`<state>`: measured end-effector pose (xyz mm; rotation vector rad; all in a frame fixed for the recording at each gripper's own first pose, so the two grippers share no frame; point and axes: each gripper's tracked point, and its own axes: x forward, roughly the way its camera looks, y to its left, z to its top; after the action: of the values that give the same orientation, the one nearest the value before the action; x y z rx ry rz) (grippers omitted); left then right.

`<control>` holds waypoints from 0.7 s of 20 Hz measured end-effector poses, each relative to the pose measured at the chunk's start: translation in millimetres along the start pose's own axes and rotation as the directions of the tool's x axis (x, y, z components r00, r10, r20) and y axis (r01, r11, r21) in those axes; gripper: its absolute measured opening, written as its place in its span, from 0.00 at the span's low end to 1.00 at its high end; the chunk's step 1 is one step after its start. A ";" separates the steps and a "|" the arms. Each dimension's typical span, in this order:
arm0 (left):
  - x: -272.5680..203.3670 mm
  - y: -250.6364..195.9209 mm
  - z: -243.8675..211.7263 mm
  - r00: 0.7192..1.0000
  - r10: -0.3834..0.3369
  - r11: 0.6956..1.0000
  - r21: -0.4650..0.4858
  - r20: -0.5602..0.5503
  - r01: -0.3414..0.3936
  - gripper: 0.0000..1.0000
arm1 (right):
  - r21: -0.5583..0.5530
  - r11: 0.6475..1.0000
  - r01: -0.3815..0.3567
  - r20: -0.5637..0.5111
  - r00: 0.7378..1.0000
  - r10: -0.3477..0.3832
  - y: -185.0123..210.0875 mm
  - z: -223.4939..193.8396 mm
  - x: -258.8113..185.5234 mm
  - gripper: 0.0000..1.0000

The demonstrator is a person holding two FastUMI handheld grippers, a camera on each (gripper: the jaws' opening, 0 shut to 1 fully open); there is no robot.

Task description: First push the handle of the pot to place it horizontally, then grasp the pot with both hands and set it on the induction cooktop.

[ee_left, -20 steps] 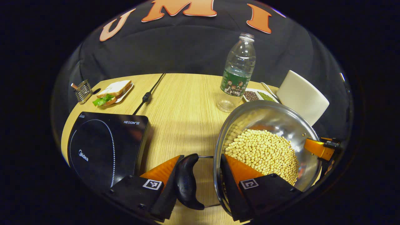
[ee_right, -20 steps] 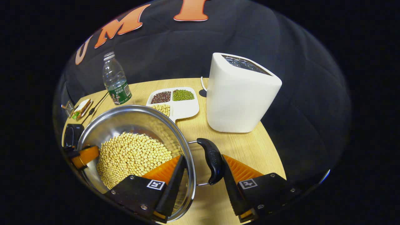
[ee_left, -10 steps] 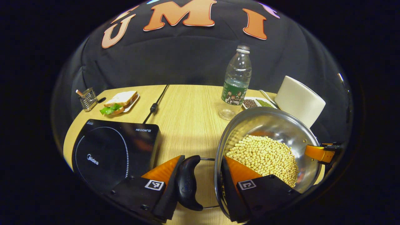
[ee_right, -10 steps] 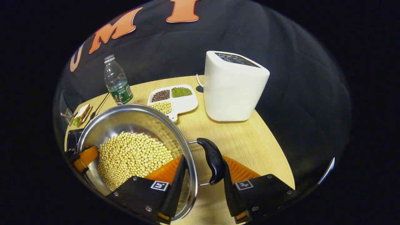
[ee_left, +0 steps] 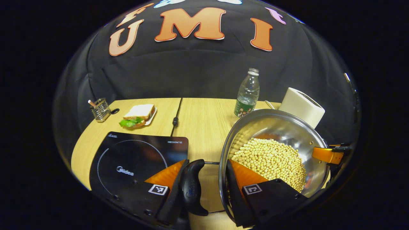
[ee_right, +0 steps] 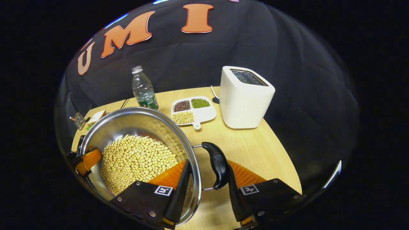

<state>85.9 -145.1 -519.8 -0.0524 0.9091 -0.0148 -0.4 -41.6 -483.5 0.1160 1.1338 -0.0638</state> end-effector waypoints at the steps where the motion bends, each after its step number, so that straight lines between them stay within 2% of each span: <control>1: -5.1 6.5 1.8 1.000 0.003 1.000 0.000 0.002 -0.003 0.68 | -0.004 1.000 -0.008 0.007 1.000 0.008 6.3 2.0 -6.5 0.58; 3: -17.6 22.3 9.1 1.000 0.011 1.000 -0.005 0.016 -0.011 0.68 | -0.019 1.000 -0.022 0.020 1.000 0.022 20.0 6.9 -18.9 0.61; 4: -23.2 31.0 12.0 1.000 0.016 1.000 -0.007 0.023 -0.016 0.71 | -0.028 0.999 -0.028 0.030 0.999 0.029 26.8 9.6 -23.9 0.57; 5: -29.1 39.7 14.5 0.999 0.022 1.000 -0.011 0.030 -0.021 0.68 | -0.040 0.999 -0.034 0.035 0.999 0.036 34.7 11.7 -27.9 0.62; 7: -43.0 57.4 18.1 0.999 0.035 0.999 -0.027 0.036 -0.034 0.71 | -0.058 0.997 -0.047 0.049 0.998 0.050 55.0 16.7 -36.6 0.61; 14: -78.7 136.3 24.4 0.993 0.104 0.992 -0.072 0.055 -0.100 0.68 | -0.118 0.987 -0.114 0.066 0.990 0.122 129.9 22.4 -54.7 0.61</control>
<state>55.5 -5.2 -449.9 -0.0704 0.8531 0.1124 11.0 84.1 -416.8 0.0787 1.0532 0.1011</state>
